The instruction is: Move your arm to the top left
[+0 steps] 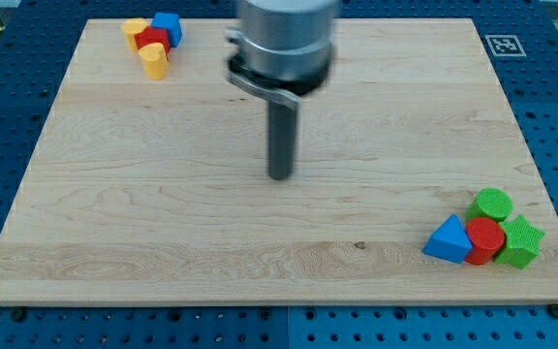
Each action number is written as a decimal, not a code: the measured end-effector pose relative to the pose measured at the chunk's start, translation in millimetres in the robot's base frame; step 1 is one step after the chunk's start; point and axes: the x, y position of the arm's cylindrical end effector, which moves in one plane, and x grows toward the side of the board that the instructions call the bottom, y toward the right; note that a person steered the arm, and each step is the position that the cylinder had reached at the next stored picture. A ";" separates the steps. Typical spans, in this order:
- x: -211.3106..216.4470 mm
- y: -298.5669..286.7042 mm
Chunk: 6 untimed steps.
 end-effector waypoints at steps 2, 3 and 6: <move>-97.1 -171.9; -151.2 -240.4; -267.2 -238.9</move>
